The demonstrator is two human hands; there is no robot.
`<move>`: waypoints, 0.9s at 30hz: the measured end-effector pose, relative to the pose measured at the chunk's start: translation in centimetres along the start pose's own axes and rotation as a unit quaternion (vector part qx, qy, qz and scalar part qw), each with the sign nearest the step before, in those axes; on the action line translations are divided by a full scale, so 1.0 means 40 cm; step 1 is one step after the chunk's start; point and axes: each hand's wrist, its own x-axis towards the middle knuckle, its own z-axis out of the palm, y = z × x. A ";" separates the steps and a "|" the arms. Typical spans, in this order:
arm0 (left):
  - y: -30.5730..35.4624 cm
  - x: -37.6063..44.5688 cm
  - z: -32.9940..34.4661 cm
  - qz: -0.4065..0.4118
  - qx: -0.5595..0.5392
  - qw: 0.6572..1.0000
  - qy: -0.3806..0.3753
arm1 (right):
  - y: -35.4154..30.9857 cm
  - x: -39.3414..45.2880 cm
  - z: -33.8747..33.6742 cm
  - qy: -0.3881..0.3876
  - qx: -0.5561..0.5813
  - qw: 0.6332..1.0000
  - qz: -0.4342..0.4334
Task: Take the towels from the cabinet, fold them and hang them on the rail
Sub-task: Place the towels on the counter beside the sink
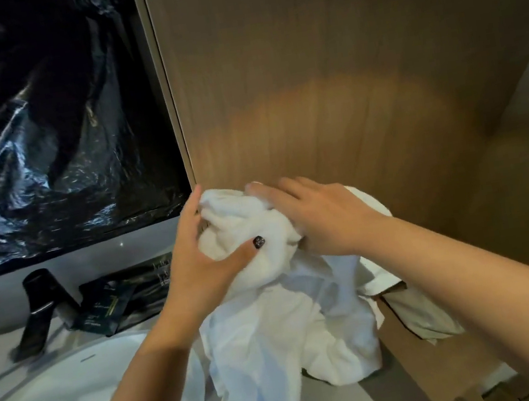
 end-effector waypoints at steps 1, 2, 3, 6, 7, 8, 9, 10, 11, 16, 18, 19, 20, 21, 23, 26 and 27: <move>-0.014 -0.007 -0.020 -0.003 0.016 1.000 0.018 | -0.001 0.005 0.020 -0.003 0.019 1.000 0.006; -0.025 -0.016 -0.038 -0.009 0.034 0.999 0.027 | 0.003 0.007 0.042 -0.012 0.024 0.999 0.017; -0.035 -0.026 -0.056 -0.026 0.062 0.997 0.029 | 0.013 0.005 0.063 -0.030 0.018 0.999 0.030; -0.082 -0.054 -0.095 -0.082 0.152 0.984 -0.032 | 0.054 -0.021 0.115 -0.123 -0.007 0.990 0.065; -0.097 -0.065 -0.101 -0.105 0.185 0.976 -0.048 | 0.064 -0.034 0.130 -0.155 0.005 0.985 0.071; -0.116 -0.073 -0.103 -0.115 0.224 0.966 -0.056 | 0.072 -0.050 0.145 -0.183 0.031 0.980 0.074; -0.128 -0.079 -0.100 -0.116 0.259 0.957 -0.060 | 0.078 -0.064 0.162 -0.202 0.071 0.974 0.075; -0.138 -0.085 -0.092 -0.116 0.273 0.953 -0.053 | 0.079 -0.078 0.176 -0.216 0.123 0.965 0.083; -0.142 -0.089 -0.080 -0.121 0.271 0.954 -0.039 | 0.078 -0.090 0.188 -0.223 0.180 0.953 0.096; -0.169 -0.065 0.013 0.099 0.353 0.929 -0.037 | 0.042 -0.097 0.216 -0.139 0.363 0.908 0.156; -0.209 -0.074 0.067 0.103 0.367 0.921 -0.081 | 0.021 -0.093 0.248 -0.114 0.343 0.914 0.183; -0.236 -0.089 0.092 0.101 0.380 0.914 -0.104 | 0.009 -0.097 0.276 -0.123 0.307 0.924 0.191; -0.265 -0.110 0.112 0.098 0.400 0.903 -0.123 | -0.002 -0.106 0.308 -0.141 0.267 0.933 0.194; -0.295 -0.130 0.124 0.092 0.427 0.889 -0.141 | -0.012 -0.118 0.344 -0.156 0.235 0.940 0.191; -0.338 -0.165 0.129 0.082 0.464 0.866 -0.164 | -0.024 -0.143 0.401 -0.161 0.213 0.946 0.185; -0.365 -0.185 0.117 0.096 0.467 0.860 -0.181 | -0.009 -0.155 0.434 -0.149 0.217 0.951 0.164; -0.369 -0.183 0.112 0.098 0.470 0.855 -0.196 | -0.002 -0.158 0.438 -0.155 0.212 0.953 0.151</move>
